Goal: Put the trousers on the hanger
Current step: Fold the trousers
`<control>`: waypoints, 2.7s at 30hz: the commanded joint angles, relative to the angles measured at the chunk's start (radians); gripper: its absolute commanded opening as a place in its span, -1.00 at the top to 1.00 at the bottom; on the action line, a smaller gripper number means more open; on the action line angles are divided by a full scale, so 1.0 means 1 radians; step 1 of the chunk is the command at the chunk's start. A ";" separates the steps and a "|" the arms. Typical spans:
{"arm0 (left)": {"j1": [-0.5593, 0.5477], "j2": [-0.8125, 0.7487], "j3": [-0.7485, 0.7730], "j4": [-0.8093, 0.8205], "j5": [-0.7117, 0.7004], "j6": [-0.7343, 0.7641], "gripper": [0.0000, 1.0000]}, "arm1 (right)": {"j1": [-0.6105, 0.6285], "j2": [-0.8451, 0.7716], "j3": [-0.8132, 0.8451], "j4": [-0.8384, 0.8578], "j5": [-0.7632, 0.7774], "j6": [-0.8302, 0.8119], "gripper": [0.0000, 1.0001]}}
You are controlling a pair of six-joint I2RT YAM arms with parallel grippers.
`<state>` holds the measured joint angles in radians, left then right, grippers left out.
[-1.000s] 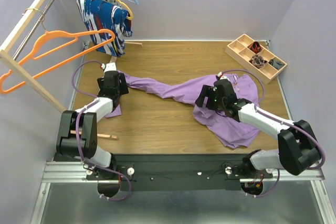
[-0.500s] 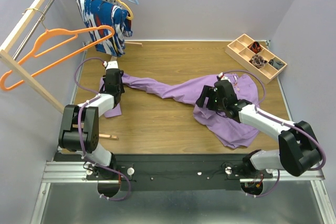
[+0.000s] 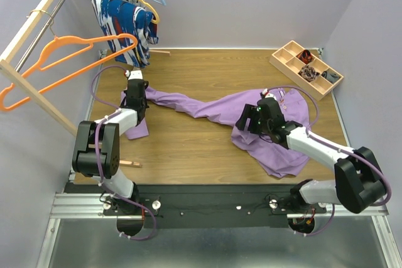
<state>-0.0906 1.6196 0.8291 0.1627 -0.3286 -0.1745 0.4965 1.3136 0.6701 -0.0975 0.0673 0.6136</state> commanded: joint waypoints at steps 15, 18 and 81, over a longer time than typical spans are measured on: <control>0.167 -0.199 0.070 0.050 0.200 -0.052 1.00 | 0.005 -0.069 -0.044 -0.039 0.044 -0.018 0.90; 0.212 -0.195 0.099 0.064 0.270 -0.078 1.00 | 0.005 -0.119 0.005 -0.112 0.153 -0.052 0.99; 0.000 -0.268 0.065 0.049 0.387 -0.094 -0.43 | 0.847 0.597 0.940 0.019 -0.110 -0.186 0.99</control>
<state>-0.0891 1.3724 0.9100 0.1947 0.0357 -0.2649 1.3098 1.7992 1.4754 -0.1333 0.0422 0.4500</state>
